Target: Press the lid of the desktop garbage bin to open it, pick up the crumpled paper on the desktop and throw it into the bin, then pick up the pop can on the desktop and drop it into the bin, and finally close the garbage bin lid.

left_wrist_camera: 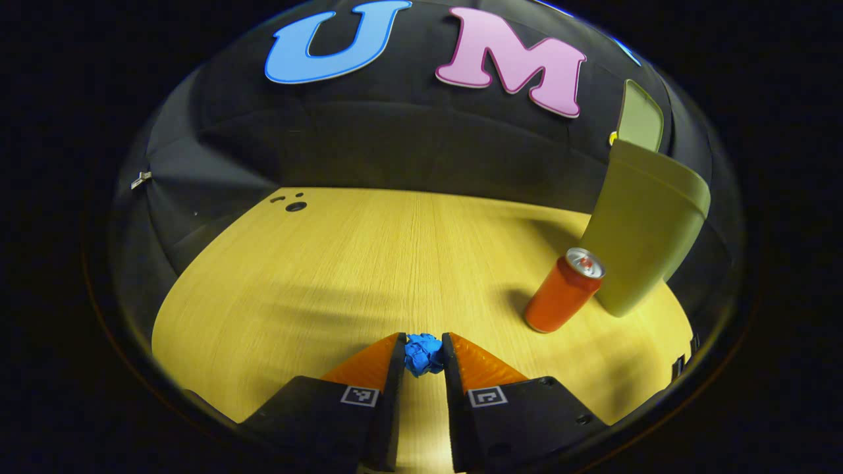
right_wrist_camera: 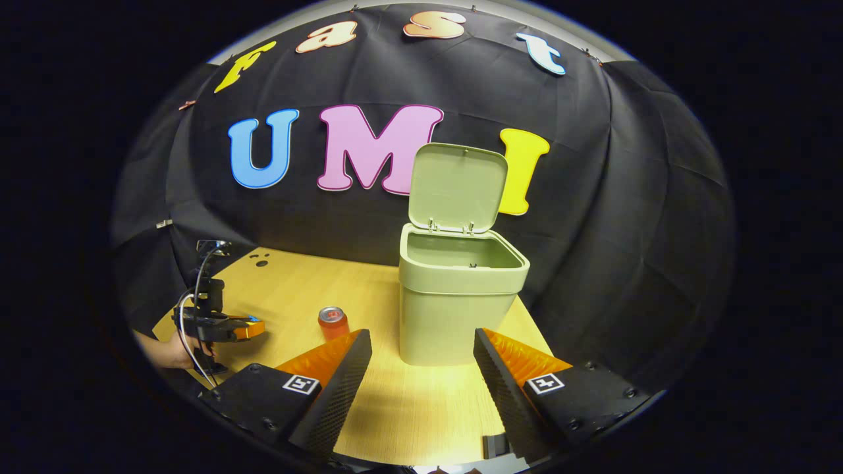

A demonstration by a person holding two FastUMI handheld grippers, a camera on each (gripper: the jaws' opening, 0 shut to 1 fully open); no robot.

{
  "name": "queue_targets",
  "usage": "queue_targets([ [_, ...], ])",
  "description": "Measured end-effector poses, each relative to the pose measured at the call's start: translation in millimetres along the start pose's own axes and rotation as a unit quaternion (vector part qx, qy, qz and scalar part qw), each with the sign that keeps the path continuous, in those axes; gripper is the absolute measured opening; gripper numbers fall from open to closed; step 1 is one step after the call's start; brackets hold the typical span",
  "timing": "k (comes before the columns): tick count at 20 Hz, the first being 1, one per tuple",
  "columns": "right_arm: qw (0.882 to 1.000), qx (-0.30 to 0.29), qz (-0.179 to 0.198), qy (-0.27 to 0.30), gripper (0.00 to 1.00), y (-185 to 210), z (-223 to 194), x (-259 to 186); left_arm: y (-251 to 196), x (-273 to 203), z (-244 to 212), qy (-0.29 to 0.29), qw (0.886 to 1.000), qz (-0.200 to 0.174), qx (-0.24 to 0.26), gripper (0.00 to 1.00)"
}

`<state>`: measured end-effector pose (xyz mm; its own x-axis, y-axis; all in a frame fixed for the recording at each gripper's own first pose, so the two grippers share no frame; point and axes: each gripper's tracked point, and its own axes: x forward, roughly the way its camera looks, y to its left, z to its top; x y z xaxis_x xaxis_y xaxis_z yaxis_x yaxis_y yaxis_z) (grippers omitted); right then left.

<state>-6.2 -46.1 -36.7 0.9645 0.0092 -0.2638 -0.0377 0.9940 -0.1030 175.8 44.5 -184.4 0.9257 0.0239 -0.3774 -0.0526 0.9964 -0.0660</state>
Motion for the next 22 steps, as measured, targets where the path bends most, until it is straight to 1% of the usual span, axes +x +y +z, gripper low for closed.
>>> queue_targets([
  [2,1.000,0.006,0.011,-0.002,0.98,-9,-2,11,-4,-18,20,-0.017,1.000,0.009,-0.007,0.35],
  [4,1.000,0.004,0.017,-0.007,0.98,-25,1,19,-19,-35,47,-0.041,0.999,0.008,-0.022,0.36],
  [7,1.000,0.008,0.026,-0.012,0.98,-46,-4,27,-45,-57,91,-0.079,0.996,-0.001,-0.029,0.35],
  [8,0.999,0.009,0.029,-0.012,0.98,-53,-7,30,-56,-59,107,-0.093,0.995,-0.009,-0.032,0.36],
  [9,0.999,0.010,0.031,-0.012,0.98,-59,-11,32,-69,-62,122,-0.106,0.994,-0.018,-0.034,0.35],
  [12,0.999,0.016,0.036,-0.006,0.98,-76,-24,39,-115,-68,157,-0.134,0.989,-0.053,-0.028,0.35],
  [13,0.999,0.018,0.036,-0.003,0.98,-81,-28,42,-132,-69,165,-0.137,0.988,-0.065,-0.028,0.36],
  [16,0.999,0.016,0.035,0.006,0.98,-95,-40,52,-171,-65,178,-0.133,0.987,-0.085,-0.013,0.35],
  [19,0.998,0.035,0.040,0.023,0.98,-103,-53,63,-226,-68,198,-0.139,0.981,-0.134,-0.019,0.35],
  [21,0.998,0.044,0.042,0.026,0.98,-105,-56,67,-258,-65,212,-0.144,0.976,-0.161,-0.011,0.35],
  [22,0.998,0.045,0.042,0.025,0.98,-107,-57,67,-273,-65,215,-0.145,0.974,-0.175,-0.006,0.33],
])
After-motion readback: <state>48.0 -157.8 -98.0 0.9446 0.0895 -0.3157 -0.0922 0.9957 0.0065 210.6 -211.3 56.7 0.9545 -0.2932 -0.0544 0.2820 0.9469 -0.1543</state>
